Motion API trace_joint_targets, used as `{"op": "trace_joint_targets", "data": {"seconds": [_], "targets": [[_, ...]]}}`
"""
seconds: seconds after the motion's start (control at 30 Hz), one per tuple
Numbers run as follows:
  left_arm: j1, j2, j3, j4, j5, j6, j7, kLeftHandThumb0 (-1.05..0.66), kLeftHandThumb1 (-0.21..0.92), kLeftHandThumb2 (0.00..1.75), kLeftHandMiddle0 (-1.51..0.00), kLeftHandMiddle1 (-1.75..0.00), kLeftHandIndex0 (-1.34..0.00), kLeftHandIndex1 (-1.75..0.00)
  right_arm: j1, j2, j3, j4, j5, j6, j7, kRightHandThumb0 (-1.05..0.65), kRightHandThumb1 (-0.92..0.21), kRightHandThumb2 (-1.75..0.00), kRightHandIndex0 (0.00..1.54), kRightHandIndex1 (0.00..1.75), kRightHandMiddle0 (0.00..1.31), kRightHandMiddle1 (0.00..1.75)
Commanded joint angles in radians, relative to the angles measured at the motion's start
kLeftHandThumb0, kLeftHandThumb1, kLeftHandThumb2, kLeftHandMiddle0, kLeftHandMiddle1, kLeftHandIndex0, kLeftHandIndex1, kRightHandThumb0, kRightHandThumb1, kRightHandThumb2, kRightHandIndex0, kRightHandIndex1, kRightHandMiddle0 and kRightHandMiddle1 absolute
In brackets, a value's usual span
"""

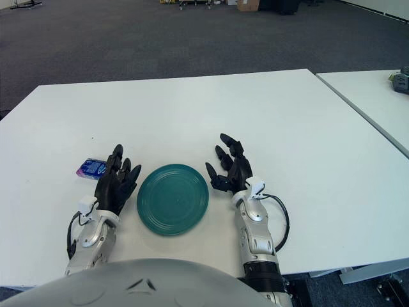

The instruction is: Put the gum into the plate.

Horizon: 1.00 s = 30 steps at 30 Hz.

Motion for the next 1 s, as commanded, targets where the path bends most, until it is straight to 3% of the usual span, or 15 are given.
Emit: {"op": "trace_joint_targets", "data": {"seconds": [0.0, 0.07, 0.17, 0.5, 0.57, 0.67, 0.83, 0.97], "targets": [[-0.060, -0.020, 0.002, -0.038, 0.021, 0.045, 0.029, -0.89, 0.92, 0.04, -0.13, -0.02, 0.00, -0.27, 0.040, 0.004, -0.004, 0.083, 0.000, 0.051, -0.004, -0.27, -0.29, -0.96, 0.37, 0.02, 0.00, 0.80], [-0.123, -0.007, 0.032, -0.029, 0.019, 0.057, 0.036, -0.89, 0.92, 0.04, -0.15, -0.03, 0.00, -0.31, 0.038, 0.003, -0.003, 0.090, 0.000, 0.042, 0.001, -0.27, -0.28, -0.96, 0.37, 0.02, 0.00, 0.81], [-0.208, 0.014, 0.083, -0.017, 0.007, 0.071, 0.038, -0.86, 0.92, 0.07, -0.24, -0.05, 0.00, -0.52, 0.031, 0.000, -0.002, 0.104, -0.001, 0.031, 0.007, -0.29, -0.28, -0.97, 0.38, 0.02, 0.00, 0.82], [-0.278, 0.068, 0.108, -0.100, 0.034, 0.137, 0.013, -0.76, 0.92, 0.11, -0.41, -0.13, 0.00, -0.89, 0.015, -0.010, 0.004, 0.141, -0.025, 0.013, 0.004, -0.38, -0.34, -0.90, 0.34, 0.00, 0.00, 0.72], [-0.300, 0.103, 0.115, -0.100, 0.055, 0.157, 0.001, -0.75, 0.92, 0.11, -0.35, -0.35, 0.00, -0.97, 0.014, -0.013, 0.007, 0.145, -0.030, 0.011, 0.008, -0.42, -0.37, -0.86, 0.32, 0.00, 0.00, 0.68], [-0.327, 0.205, 0.101, -0.104, 0.174, 0.190, -0.030, -0.76, 0.92, 0.10, -0.27, -0.51, 0.00, -1.01, 0.010, -0.014, 0.009, 0.149, -0.031, 0.017, 0.012, -0.46, -0.42, -0.81, 0.31, 0.00, 0.00, 0.61], [-0.349, 0.338, 0.076, -0.097, 0.303, 0.207, -0.103, -0.76, 0.92, 0.08, -0.27, -0.49, -0.05, -1.01, 0.002, -0.012, 0.007, 0.165, -0.033, 0.013, 0.009, -0.48, -0.44, -0.78, 0.31, 0.00, 0.00, 0.61], [-0.359, 0.540, 0.068, 0.075, 0.419, 0.051, -0.190, -0.77, 0.92, 0.12, -0.31, -0.34, -0.06, -0.98, -0.006, -0.014, 0.005, 0.179, -0.034, 0.001, 0.014, -0.50, -0.45, -0.77, 0.31, 0.01, 0.00, 0.65]]}}
